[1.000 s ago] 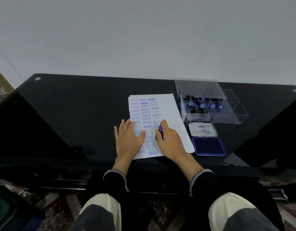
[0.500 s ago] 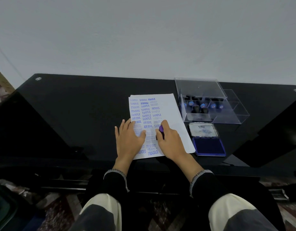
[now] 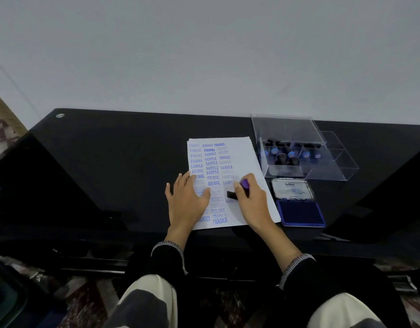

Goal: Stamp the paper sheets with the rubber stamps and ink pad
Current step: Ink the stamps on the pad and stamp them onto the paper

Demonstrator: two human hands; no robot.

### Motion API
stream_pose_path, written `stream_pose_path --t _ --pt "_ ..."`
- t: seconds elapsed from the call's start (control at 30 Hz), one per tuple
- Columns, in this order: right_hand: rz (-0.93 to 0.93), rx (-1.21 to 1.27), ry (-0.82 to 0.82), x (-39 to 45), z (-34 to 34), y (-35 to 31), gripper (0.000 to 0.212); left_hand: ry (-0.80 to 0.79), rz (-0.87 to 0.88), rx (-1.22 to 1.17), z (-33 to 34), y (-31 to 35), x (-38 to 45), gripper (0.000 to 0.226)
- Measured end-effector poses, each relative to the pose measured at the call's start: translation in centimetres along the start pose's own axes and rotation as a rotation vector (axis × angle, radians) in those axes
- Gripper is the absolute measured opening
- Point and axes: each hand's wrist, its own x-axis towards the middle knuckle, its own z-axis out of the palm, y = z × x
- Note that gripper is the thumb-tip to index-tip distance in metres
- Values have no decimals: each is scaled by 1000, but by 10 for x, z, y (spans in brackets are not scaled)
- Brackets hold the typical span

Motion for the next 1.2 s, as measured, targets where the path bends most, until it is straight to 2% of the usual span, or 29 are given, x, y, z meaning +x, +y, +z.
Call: stream_pose_path --t 0.13,0.3,0.6,0.7,0.83,1.0,1.2 --pt "195 327 216 3 -5 10 24 -7 -3 11 0 0 1 60" --pt "289 563 260 9 -12 11 15 -1 -7 12 1 0 1 59" --pt "276 563 251 8 -11 10 15 -18 -3 51 2 -1 2 59" --pt "203 447 176 6 -10 10 20 -22 -4 59 1 0 1 60" --pt "80 280 56 -3 -7 10 4 -54 -18 98 -1 3 1 66" --pt "103 320 70 -13 -15 7 10 -157 -19 212 -5 8 -1 72" --pt "138 346 104 -15 -43 6 21 -233 -130 208 -11 20 6 77"
